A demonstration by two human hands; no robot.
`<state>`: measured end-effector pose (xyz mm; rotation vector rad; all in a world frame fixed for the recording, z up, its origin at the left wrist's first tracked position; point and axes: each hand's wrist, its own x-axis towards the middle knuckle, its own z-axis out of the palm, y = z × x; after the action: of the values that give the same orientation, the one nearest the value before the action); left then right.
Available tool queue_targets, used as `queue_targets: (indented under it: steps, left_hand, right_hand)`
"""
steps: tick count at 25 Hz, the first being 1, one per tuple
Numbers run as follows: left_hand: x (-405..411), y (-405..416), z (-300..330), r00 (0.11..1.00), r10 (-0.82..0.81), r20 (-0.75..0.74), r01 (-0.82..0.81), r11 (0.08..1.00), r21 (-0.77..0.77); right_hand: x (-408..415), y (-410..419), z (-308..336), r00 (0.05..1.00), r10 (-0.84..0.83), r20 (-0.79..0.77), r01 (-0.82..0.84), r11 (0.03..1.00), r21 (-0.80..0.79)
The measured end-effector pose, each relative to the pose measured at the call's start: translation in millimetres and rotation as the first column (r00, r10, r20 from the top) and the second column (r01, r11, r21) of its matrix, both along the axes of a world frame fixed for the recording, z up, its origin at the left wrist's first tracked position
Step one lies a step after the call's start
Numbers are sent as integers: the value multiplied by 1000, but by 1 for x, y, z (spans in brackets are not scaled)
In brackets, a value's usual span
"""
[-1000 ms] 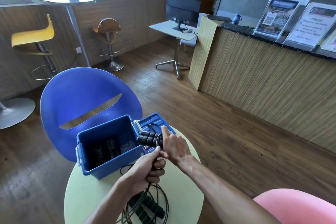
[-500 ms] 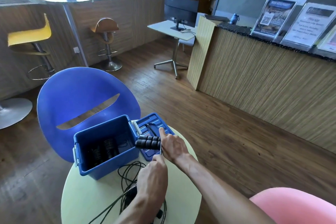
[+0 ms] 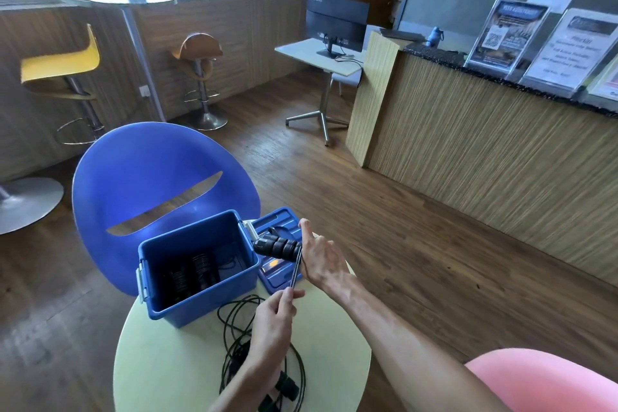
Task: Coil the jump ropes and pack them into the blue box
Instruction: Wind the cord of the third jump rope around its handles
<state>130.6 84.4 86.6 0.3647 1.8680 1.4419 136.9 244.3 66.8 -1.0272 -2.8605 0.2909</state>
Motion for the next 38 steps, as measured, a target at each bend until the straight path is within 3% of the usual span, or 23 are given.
queue_targets:
  steps: [2,7,12,14,17,21,25,27,29,30,31,32,33,34,36,38]
  left_hand:
    - [-4,-3,8,989,-40,141,32,998,59]
    - [-3,-3,37,991,-76,106,70,996,57]
    - [-11,5,52,974,-76,215,48,990,135]
    - [-10,9,49,981,-127,146,110,987,118]
    - [-7,4,27,962,-254,-102,258,966,24]
    - [-30,-14,-16,832,-417,-365,423,904,-68]
    - [-61,-15,-30,718,-562,-410,516,826,-230]
    - [-74,-10,-26,723,-573,-387,507,820,-267]
    - [-90,-15,-32,770,-586,-252,540,809,-231]
    - [-99,-15,-33,733,-630,-258,574,775,-263]
    - [-108,-20,-34,491,-727,-480,584,684,-438]
    - [-115,-20,-27,412,-766,-493,582,637,-505]
    - [-118,-16,-20,518,-753,-406,598,658,-457]
    - [-123,-12,-10,536,-768,-351,641,640,-423]
    - [-130,1,1,371,-750,-547,602,643,-474]
    - [-136,6,7,306,-752,-584,606,627,-489]
  right_hand:
    - [2,-2,-1,1000,14,23,-15,999,33]
    - [-1,-13,-8,995,98,-7,-97,991,93]
    - [7,-22,-18,992,116,-55,-110,988,107]
    - [8,-23,-10,994,107,-34,-102,989,109]
    - [5,-12,12,996,85,-37,-81,992,96]
    - [10,-8,42,994,84,-73,-91,991,-99]
    - [12,-23,53,982,145,-124,-171,957,-234]
    - [13,-31,53,972,185,-144,-220,929,-298]
    - [16,-35,52,967,217,-135,-252,898,-360]
    - [19,-37,53,963,232,-136,-267,879,-395]
    - [22,-39,53,958,250,-143,-288,859,-424]
    - [26,-41,54,951,270,-154,-310,841,-443]
    - [29,-45,55,942,295,-158,-335,830,-445]
    - [33,-49,55,932,327,-154,-361,827,-431]
    - [39,-57,54,906,401,-133,-421,830,-367]
    - [44,-62,52,874,470,-121,-484,821,-302]
